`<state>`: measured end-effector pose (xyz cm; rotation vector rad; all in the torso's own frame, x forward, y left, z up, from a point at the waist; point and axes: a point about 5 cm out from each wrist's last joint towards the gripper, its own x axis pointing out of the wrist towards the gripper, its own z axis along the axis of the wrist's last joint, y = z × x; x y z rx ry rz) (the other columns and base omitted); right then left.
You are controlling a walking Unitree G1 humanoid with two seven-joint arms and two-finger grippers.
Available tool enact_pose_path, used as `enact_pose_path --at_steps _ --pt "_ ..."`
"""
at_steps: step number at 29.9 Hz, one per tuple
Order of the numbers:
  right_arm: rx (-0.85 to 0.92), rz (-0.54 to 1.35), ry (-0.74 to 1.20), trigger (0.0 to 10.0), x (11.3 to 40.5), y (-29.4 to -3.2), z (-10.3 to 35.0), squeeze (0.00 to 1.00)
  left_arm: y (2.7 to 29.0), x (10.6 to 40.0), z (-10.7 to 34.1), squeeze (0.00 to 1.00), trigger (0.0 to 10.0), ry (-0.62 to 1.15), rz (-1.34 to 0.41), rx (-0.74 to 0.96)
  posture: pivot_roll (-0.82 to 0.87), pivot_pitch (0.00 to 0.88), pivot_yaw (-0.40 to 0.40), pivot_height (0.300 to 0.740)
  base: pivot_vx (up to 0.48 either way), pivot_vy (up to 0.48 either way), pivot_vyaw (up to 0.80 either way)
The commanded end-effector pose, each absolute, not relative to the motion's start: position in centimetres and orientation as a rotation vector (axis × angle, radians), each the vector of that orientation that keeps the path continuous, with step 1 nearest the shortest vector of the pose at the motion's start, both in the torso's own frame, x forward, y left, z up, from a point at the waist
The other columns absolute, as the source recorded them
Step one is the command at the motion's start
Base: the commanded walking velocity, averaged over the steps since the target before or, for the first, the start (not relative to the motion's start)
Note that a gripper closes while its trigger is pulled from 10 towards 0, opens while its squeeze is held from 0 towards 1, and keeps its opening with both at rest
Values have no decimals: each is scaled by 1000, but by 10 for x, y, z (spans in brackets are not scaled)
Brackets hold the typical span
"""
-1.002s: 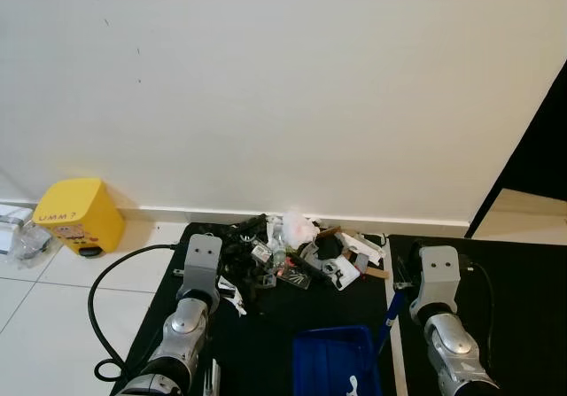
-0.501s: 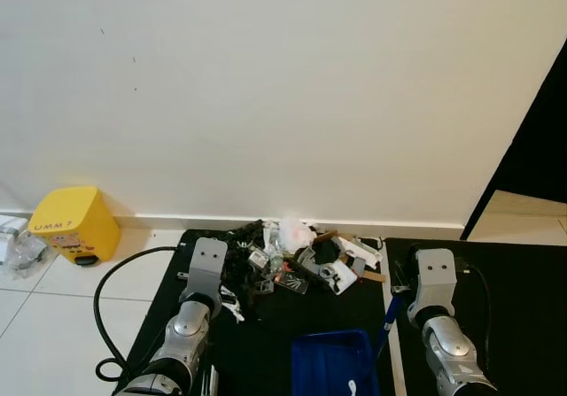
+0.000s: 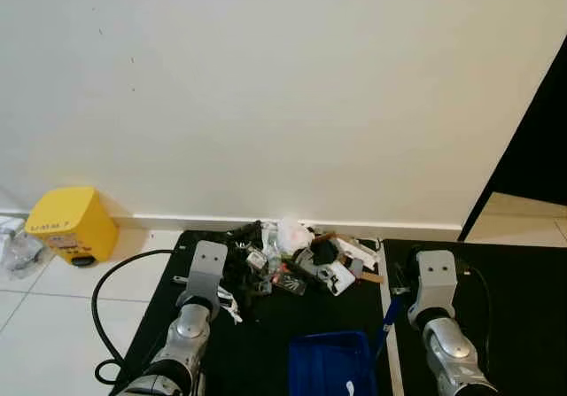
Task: Sweep floor
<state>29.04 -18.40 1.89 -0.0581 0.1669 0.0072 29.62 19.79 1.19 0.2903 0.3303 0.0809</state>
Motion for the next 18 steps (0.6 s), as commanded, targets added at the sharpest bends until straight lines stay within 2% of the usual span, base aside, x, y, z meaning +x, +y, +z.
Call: enact_pose_path --at_steps 1,18 --pt "-65 1 230 10000 282 -186 7 0 213 288 5 0 10000 389 111 348 -30 92 50 740 0 0 0" --pt "-62 19 231 10000 282 -182 7 0 215 288 6 0 10000 382 117 399 -42 94 55 740 0 0 0"
